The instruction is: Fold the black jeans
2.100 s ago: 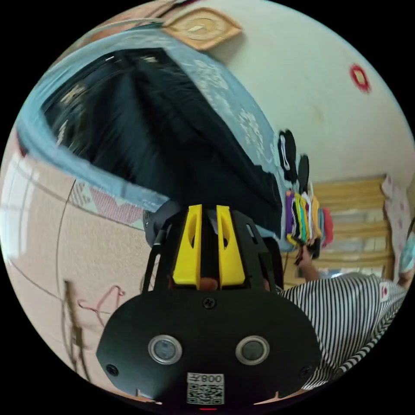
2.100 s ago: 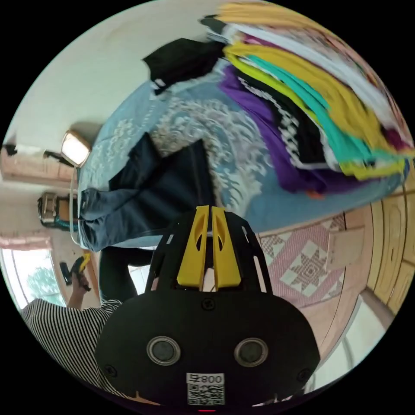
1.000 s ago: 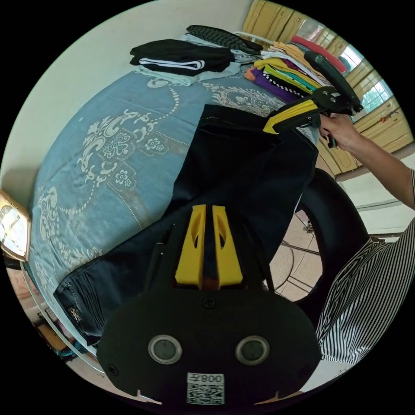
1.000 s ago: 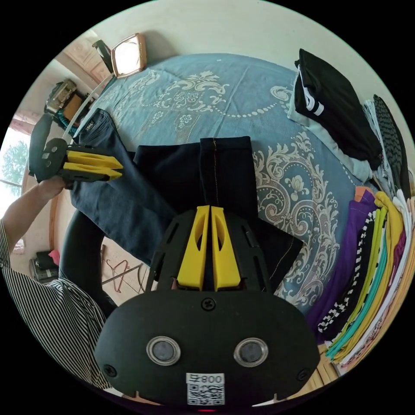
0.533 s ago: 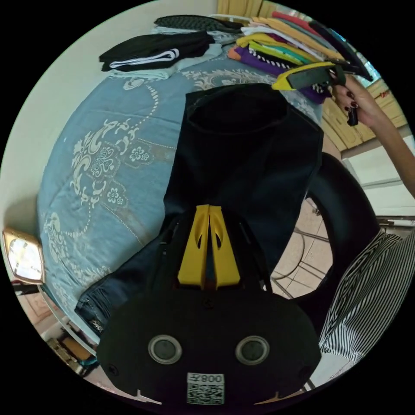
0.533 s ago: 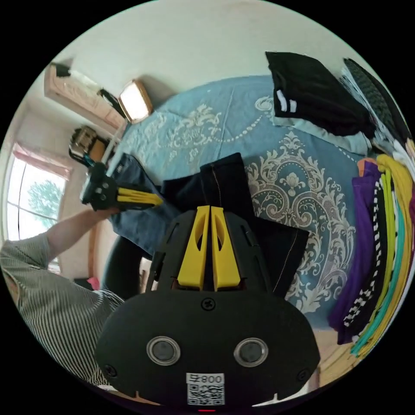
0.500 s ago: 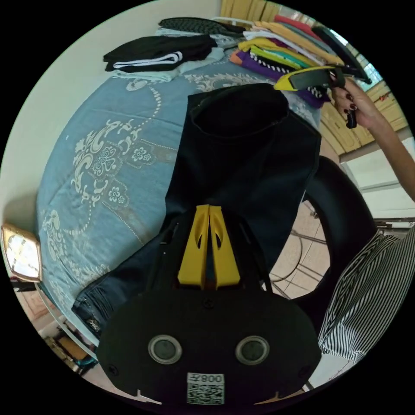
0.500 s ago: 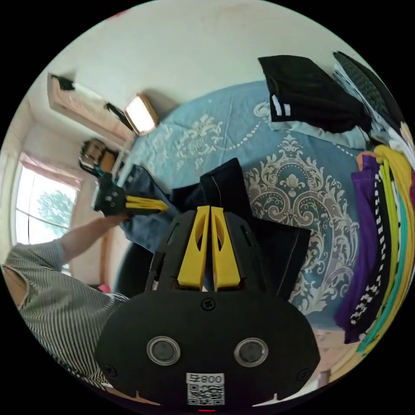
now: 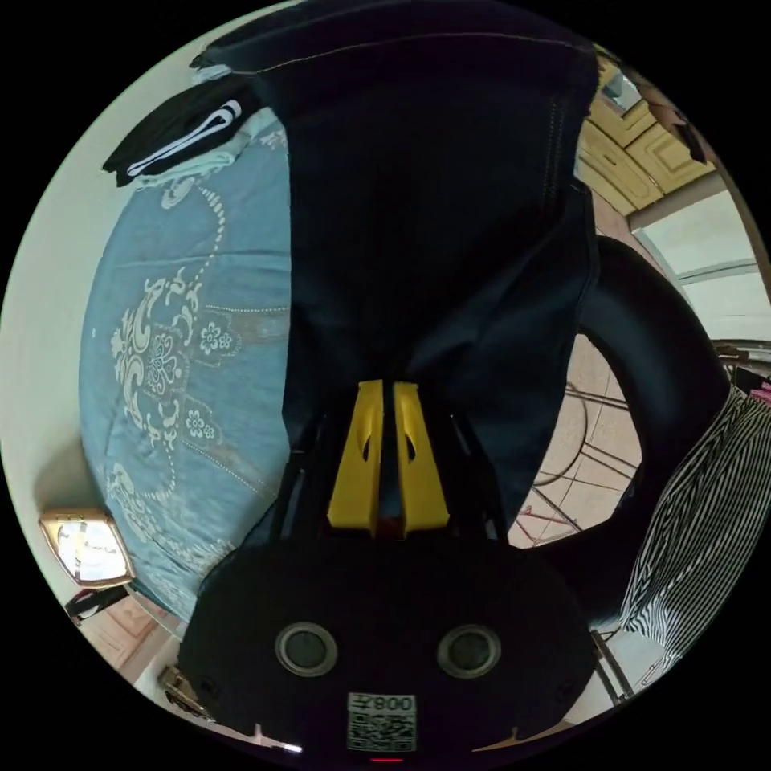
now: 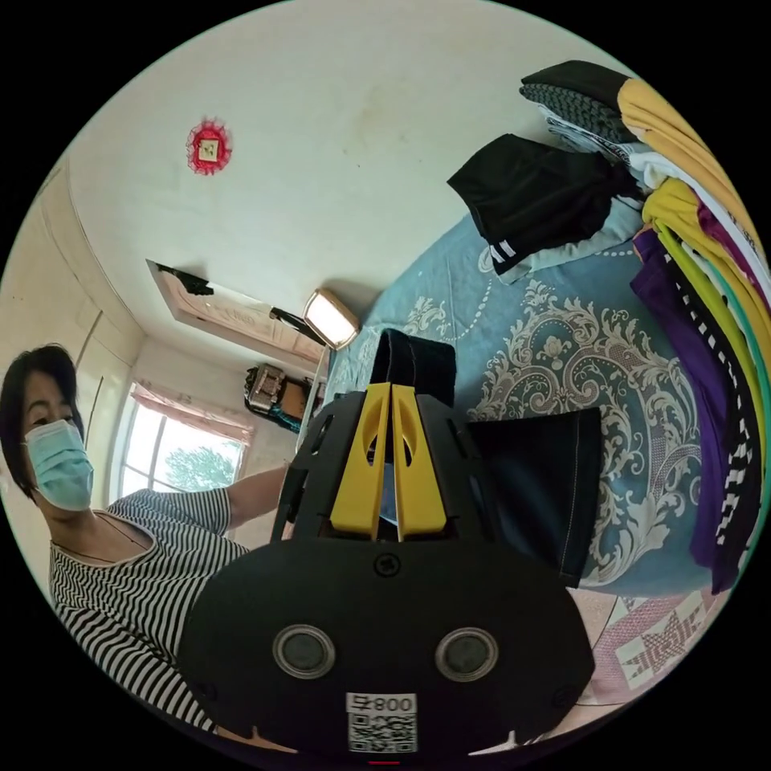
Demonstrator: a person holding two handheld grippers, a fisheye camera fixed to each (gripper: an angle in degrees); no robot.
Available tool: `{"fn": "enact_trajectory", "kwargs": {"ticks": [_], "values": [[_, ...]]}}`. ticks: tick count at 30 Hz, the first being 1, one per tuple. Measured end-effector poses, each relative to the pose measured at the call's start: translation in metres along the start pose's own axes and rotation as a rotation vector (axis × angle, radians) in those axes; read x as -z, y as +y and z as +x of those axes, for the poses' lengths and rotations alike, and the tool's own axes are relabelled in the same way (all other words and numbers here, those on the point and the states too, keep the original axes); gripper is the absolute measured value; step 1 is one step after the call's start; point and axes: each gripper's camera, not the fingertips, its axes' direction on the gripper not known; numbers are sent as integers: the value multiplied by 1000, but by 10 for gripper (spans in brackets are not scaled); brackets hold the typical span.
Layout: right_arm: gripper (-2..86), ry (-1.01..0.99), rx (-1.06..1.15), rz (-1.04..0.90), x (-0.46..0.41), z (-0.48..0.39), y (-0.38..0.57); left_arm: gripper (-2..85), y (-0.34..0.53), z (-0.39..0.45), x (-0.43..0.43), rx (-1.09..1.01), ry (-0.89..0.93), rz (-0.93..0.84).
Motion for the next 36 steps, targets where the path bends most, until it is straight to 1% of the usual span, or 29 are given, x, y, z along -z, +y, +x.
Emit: {"fn": "enact_trajectory", "kwargs": {"ticks": [2, 4, 5, 10, 12, 14, 16, 17, 18, 19, 20, 21, 22, 24, 26, 28, 29, 31, 33, 35, 36], "values": [[1, -45, -10, 41, 14, 7, 7, 18, 16, -9, 18, 44, 47, 77], [1, -89, -14, 85, 27, 10, 15, 12, 48, -23, 49, 117, 107, 199], [0, -111, -11, 120, 37, 9, 21, 11, 57, -26, 58, 134, 116, 231], [0, -194, -7, 302, 74, 1, 40, 8, 118, -73, 129, 288, 130, 507], [0, -208, -5, 345, 79, 0, 36, 8, 123, -94, 140, 324, 127, 571], [0, -158, -2, 373, 74, 2, 15, 8, 115, -116, 141, 365, 108, 587], [0, -100, 5, 430, 68, 11, -9, 9, 88, -150, 125, 424, 103, 542], [0, -40, -17, 417, 63, 23, -31, 9, 79, -159, 118, 445, 97, 514], [0, 5, -46, 418, 60, 31, -42, 9, 66, -175, 104, 509, 97, 469], [1, 81, -71, 434, 53, 44, -59, 9, 57, -187, 91, 560, 126, 462], [2, 189, -84, 361, 41, 55, -77, 10, 54, -192, 86, 575, 137, 460], [3, 246, -116, 329, 34, 60, -83, 12, 49, -197, 76, 623, 133, 429], [4, 283, -136, 280, 22, 67, -88, 16, 48, -196, 69, 623, 143, 430], [9, 295, -70, 193, 2, 68, -84, 25, 52, -186, 60, 581, 176, 450], [21, 435, -40, 66, -24, 77, -66, 38, 59, -168, 48, 533, 198, 440], [42, 508, -88, -25, -43, 96, -55, 62, 63, -139, 21, 458, 226, 355], [55, 503, -117, -83, -54, 108, -51, 65, 63, -131, 14, 444, 227, 336], [65, 504, -140, -130, -69, 118, -51, 80, 57, -107, -7, 392, 246, 291], [69, 542, -126, -156, -83, 119, -56, 91, 45, -96, -16, 360, 285, 292], [71, 597, -105, -186, -101, 116, -66, 99, 30, -87, -19, 322, 249, 293], [72, 608, -102, -193, -104, 116, -68, 100, 17, -81, -20, 300, 202, 286]]}}
